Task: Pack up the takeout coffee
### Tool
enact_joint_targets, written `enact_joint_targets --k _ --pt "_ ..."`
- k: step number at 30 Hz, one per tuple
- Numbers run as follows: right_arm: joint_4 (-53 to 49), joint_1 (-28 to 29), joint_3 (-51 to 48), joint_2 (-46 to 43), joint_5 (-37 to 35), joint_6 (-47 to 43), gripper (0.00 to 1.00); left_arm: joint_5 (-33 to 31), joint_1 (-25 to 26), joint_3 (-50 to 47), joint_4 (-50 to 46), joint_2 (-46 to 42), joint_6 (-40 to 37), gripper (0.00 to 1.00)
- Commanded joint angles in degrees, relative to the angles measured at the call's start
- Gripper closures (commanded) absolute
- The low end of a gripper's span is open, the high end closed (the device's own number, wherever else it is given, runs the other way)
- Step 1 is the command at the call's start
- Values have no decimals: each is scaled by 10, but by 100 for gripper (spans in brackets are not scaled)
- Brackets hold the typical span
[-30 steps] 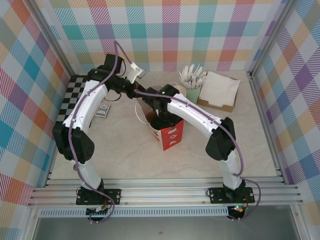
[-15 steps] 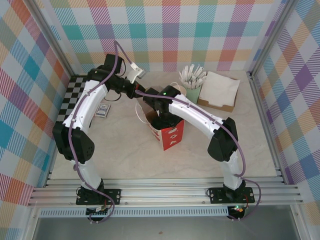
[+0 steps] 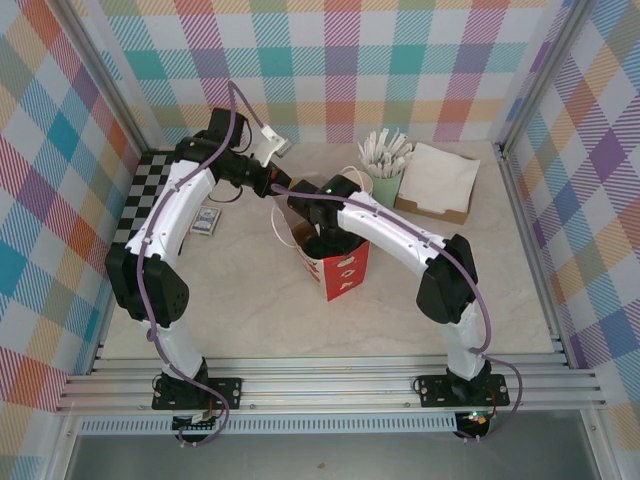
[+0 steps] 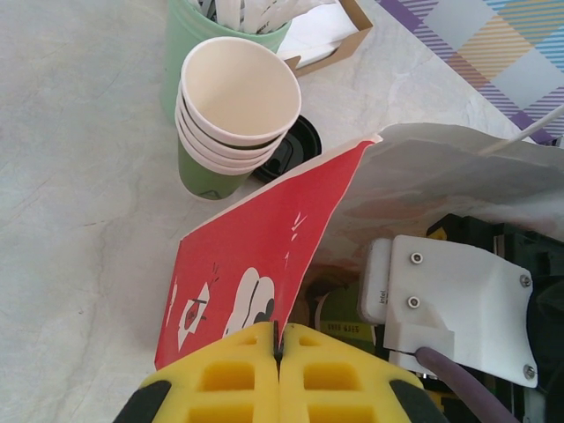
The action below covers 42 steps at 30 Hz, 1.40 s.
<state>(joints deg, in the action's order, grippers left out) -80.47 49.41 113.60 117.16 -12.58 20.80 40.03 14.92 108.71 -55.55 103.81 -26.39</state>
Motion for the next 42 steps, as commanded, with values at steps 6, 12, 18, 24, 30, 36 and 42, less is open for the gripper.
enact_joint_targets --k 6,12,18,24,30,36,42 --pt "6 -5 -20 -14 6 13 42 14 2 13 -1 1 2 100" --pt "16 -6 -33 -14 10 12 43 13 2 13 -3 2 2 100" --pt "22 -6 -43 -15 12 13 43 14 2 14 -3 1 3 100" --pt "27 -7 -50 -15 13 12 43 15 2 13 -4 1 3 100" --pt "30 -7 -60 -16 16 13 43 15 2 14 -4 1 3 100" --pt "34 -8 -66 -17 15 14 43 16 2 13 -4 2 3 100" --pt "35 -8 -66 -16 16 13 43 15 2 14 -4 1 3 100"
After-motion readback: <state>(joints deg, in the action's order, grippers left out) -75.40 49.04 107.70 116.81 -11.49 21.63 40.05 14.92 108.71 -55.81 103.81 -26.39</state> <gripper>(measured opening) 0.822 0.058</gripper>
